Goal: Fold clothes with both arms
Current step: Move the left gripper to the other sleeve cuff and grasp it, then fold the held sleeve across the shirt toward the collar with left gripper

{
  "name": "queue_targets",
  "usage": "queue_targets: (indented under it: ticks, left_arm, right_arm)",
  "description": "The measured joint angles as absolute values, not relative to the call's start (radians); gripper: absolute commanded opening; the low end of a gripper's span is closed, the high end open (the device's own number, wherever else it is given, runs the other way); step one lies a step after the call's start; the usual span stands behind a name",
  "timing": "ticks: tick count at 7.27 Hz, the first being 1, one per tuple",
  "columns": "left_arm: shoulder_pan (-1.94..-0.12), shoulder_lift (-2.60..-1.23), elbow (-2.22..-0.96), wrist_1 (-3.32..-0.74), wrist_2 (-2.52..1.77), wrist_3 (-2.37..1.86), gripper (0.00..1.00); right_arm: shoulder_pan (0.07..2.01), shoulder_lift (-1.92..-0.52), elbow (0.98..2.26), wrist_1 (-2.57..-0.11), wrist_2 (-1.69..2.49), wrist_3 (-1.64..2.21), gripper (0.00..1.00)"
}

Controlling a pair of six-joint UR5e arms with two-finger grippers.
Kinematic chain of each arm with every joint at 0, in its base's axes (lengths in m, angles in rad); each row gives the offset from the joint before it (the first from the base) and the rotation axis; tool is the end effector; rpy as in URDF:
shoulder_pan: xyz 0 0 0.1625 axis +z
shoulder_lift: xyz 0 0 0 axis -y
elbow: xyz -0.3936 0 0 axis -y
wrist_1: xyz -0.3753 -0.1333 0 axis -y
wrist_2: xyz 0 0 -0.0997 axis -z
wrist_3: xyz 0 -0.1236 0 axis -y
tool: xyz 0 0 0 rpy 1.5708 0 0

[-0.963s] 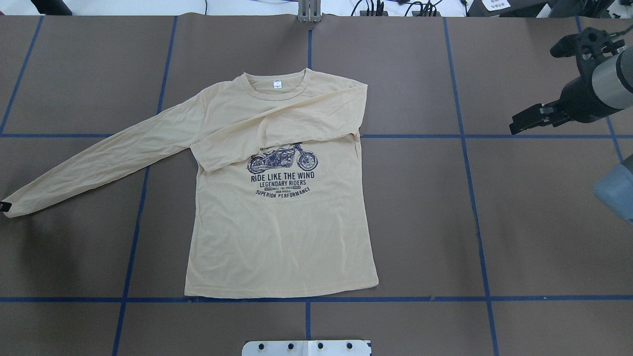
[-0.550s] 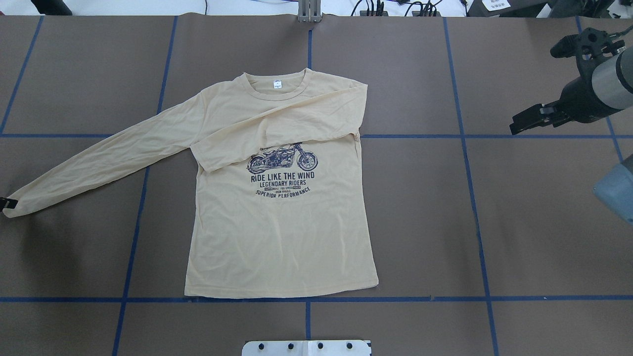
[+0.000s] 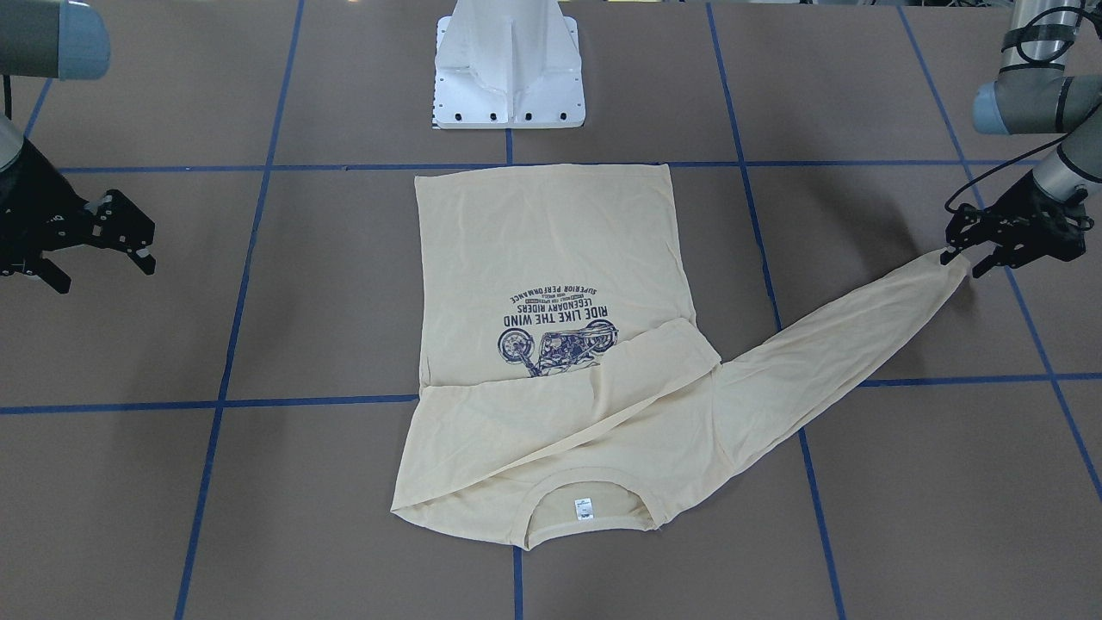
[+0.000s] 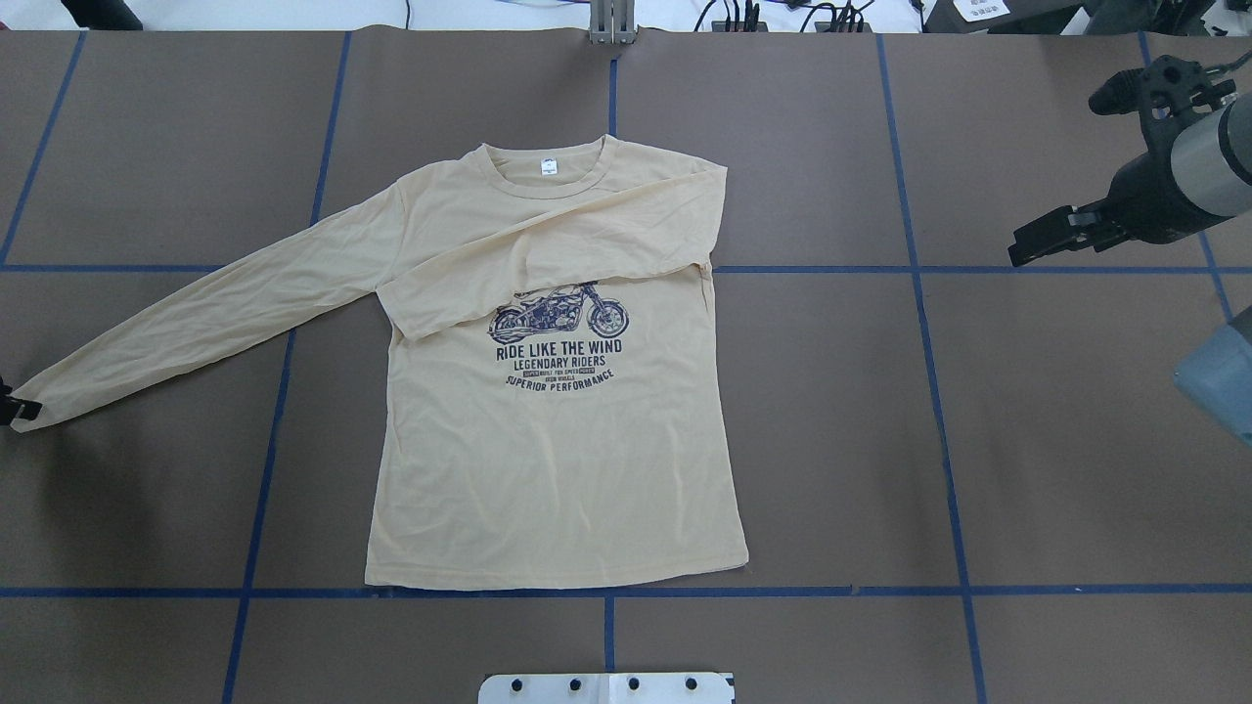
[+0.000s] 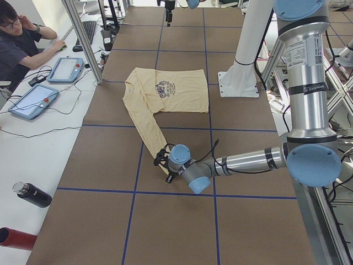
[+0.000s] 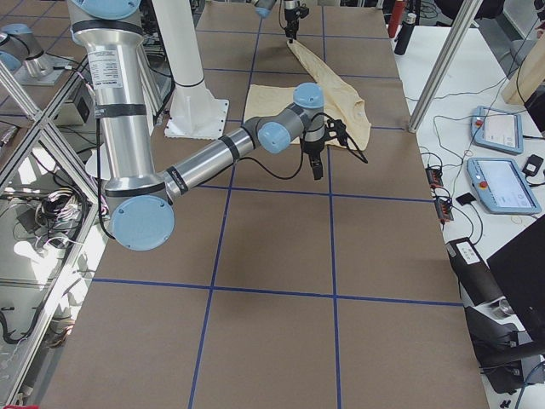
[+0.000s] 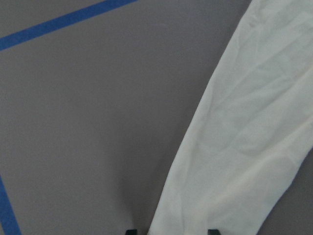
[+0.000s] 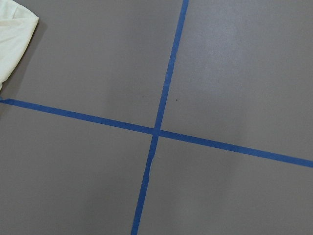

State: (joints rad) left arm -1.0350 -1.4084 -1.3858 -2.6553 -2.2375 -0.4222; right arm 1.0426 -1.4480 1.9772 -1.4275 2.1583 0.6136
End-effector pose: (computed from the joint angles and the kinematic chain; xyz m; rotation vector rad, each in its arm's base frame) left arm 0.1698 -0.3974 0.6836 0.3372 0.8936 0.3504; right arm -0.2032 -0.4768 0.3820 0.2437 -0.8271 -0.1174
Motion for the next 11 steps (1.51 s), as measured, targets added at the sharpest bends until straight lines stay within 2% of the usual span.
queue_targets:
  ticks: [1,4,7,9,11]
  left_arm:
    - [-1.032,-1.408,-1.386,-2.656,-2.238,-0.428,0.0]
    - [-1.029,-1.406,-1.395,-2.679,-2.239,-0.461,0.0]
    - [-1.035,-1.415,-1.454,-2.644,-2.318,-0.463,0.0]
    - [-1.04,-1.47,-1.604,-2.393,-2.35,-0.462,0.0]
    - [-1.041,-1.646,-1.758,-1.997,-2.348,-0.462,0.0]
  right_arm:
    - [1.042,-1.448,1.977,-1.428,2.158,0.614,1.0]
    - [1.043,-1.447,1.979,-1.428,2.158,0.616,1.0]
    - [1.042,-1.447,1.979,-1.428,2.157,0.618,1.0]
    - [1.042,-1.446,1.979,-1.428,2.156,0.62,1.0]
    - [1.042,-1.444,1.98,-1.428,2.155,0.622,1.0]
